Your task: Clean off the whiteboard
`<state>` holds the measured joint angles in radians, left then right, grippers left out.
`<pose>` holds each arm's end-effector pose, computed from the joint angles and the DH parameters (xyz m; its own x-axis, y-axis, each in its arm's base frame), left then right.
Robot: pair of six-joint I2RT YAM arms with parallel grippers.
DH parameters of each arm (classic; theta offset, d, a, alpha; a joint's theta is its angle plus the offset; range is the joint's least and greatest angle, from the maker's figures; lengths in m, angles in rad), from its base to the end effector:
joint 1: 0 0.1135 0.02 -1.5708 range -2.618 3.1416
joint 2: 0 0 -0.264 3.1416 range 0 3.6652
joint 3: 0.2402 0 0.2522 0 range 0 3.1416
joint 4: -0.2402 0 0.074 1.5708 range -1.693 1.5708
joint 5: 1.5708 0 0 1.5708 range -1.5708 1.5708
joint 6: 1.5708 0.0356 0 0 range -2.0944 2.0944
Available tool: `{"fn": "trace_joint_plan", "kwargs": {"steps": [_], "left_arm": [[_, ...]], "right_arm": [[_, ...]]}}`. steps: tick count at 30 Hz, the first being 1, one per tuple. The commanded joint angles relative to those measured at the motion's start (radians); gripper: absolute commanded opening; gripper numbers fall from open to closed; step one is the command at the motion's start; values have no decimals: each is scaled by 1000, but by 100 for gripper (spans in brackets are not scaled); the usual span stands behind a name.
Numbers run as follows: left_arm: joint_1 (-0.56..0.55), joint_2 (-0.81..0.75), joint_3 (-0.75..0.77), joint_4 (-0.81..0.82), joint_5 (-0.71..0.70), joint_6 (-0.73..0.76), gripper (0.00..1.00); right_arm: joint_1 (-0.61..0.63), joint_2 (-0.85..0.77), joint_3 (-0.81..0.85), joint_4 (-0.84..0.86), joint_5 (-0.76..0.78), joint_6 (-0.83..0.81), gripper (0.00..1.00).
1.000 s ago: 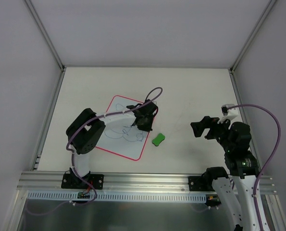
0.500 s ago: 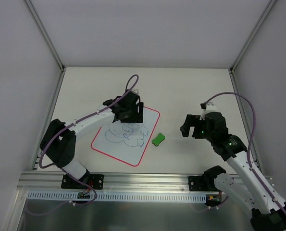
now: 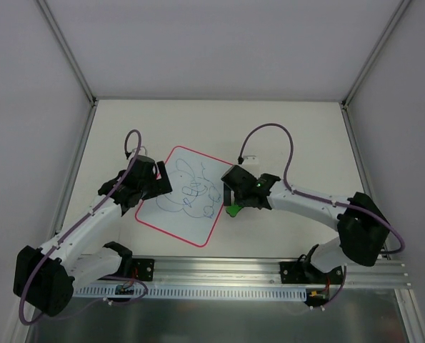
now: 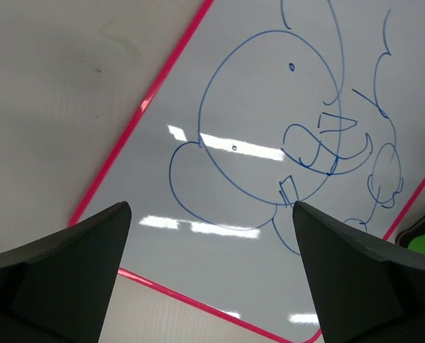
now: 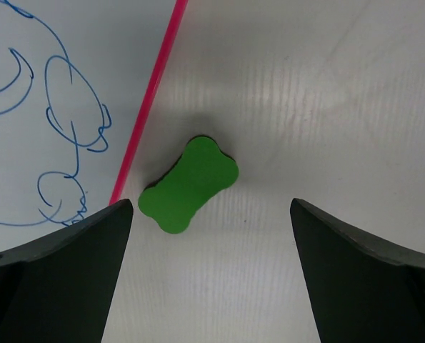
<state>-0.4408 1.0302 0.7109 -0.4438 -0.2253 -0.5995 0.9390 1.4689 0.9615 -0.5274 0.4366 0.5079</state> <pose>0.1970 -0.0842 0.2448 -0.6684 -0.2928 -0.6838 -0.1299 0.9511 -0.2803 0.1838 0.2257 0.2182 -0.7373 -0.2612 -0.6231 -0.2806 0.9573 -0.0693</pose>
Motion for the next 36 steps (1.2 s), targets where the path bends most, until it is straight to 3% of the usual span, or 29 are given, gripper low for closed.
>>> {"fn": "trace_joint_plan", "kwargs": {"steps": [1, 16, 36], "left_arm": [[8, -54, -59, -4, -74, -77, 99], [8, -16, -53, -1, -40, -83, 99], [8, 13, -74, 7, -31, -106, 98]], "right_arm": [[4, 62, 68, 0, 100, 171, 97], [4, 179, 51, 20, 82, 408, 67], [4, 189, -1, 56, 68, 454, 56]]}}
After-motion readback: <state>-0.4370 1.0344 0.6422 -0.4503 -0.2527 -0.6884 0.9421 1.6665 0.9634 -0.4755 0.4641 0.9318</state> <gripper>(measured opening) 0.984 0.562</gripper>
